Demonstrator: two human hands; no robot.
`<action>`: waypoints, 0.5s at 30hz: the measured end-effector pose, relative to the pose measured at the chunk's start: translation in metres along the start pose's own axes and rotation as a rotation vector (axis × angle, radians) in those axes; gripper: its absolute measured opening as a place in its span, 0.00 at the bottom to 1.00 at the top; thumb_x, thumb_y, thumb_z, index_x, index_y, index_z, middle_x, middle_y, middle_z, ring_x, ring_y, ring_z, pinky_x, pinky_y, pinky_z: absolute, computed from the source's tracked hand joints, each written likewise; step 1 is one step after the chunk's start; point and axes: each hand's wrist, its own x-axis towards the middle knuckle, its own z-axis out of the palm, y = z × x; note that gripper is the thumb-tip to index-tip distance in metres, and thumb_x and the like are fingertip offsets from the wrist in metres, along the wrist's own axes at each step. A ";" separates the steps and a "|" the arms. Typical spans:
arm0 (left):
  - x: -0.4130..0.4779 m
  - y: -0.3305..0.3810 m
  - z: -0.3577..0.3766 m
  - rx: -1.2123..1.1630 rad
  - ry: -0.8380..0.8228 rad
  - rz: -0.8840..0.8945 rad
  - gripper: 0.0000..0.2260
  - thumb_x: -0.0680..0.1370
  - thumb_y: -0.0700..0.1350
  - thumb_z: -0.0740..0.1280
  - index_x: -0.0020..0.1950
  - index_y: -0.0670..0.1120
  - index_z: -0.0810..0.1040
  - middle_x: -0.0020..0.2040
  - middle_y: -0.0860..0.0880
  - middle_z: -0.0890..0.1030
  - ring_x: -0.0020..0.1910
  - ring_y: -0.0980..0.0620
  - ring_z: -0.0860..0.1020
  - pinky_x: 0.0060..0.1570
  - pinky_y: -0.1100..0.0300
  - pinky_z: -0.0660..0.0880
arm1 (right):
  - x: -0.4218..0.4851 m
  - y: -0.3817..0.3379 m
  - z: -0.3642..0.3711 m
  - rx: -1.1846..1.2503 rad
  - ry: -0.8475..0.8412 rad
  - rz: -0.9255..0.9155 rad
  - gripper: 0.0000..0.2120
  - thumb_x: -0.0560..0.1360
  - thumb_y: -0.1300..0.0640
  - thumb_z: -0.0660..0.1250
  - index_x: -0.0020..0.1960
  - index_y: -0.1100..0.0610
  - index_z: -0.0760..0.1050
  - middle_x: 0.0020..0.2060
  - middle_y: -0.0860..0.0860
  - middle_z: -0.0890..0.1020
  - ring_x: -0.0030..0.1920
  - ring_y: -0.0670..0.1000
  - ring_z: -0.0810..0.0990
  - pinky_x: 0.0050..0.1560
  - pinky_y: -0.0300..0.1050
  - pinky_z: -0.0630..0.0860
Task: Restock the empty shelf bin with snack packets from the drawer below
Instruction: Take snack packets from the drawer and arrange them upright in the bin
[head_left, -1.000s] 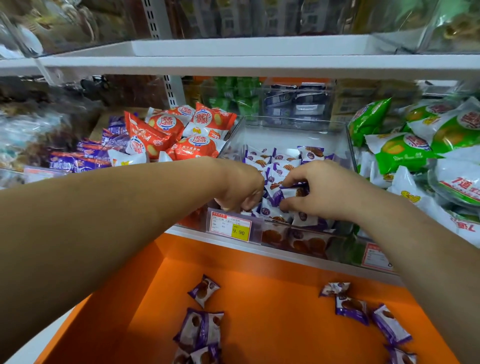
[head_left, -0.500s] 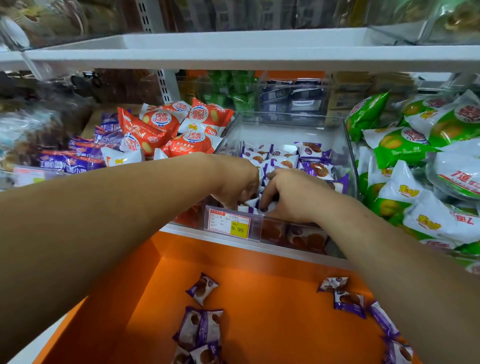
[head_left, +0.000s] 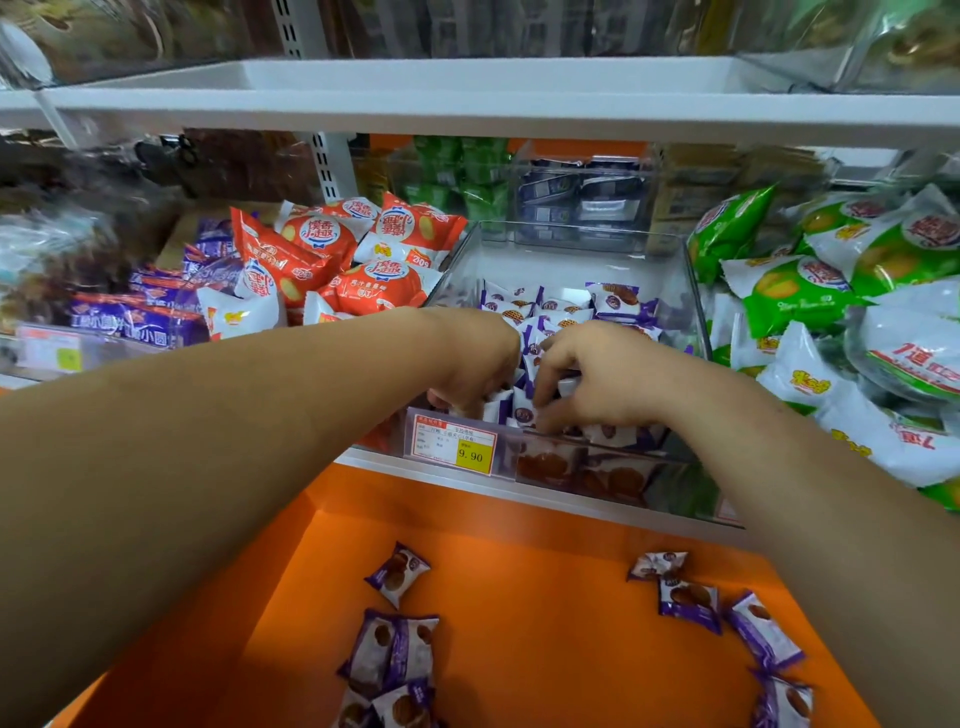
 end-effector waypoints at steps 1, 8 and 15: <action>-0.001 -0.001 0.000 -0.031 -0.002 -0.021 0.13 0.73 0.45 0.77 0.36 0.54 0.74 0.40 0.51 0.83 0.39 0.46 0.85 0.40 0.52 0.83 | -0.001 0.000 -0.003 0.012 0.052 -0.001 0.06 0.69 0.51 0.80 0.41 0.43 0.84 0.52 0.42 0.82 0.53 0.51 0.83 0.55 0.53 0.81; -0.017 0.005 -0.023 -0.112 -0.089 -0.069 0.12 0.73 0.38 0.77 0.43 0.53 0.77 0.36 0.53 0.80 0.36 0.49 0.85 0.32 0.61 0.79 | -0.009 0.002 -0.018 -0.053 0.191 0.006 0.07 0.77 0.58 0.71 0.50 0.46 0.79 0.57 0.47 0.82 0.58 0.51 0.80 0.60 0.51 0.78; -0.035 -0.008 -0.057 -0.364 0.380 -0.065 0.10 0.75 0.36 0.70 0.52 0.49 0.84 0.45 0.53 0.84 0.44 0.53 0.80 0.44 0.62 0.74 | -0.024 0.005 -0.040 -0.235 0.158 0.104 0.13 0.72 0.48 0.77 0.55 0.46 0.82 0.52 0.44 0.84 0.55 0.52 0.80 0.58 0.45 0.77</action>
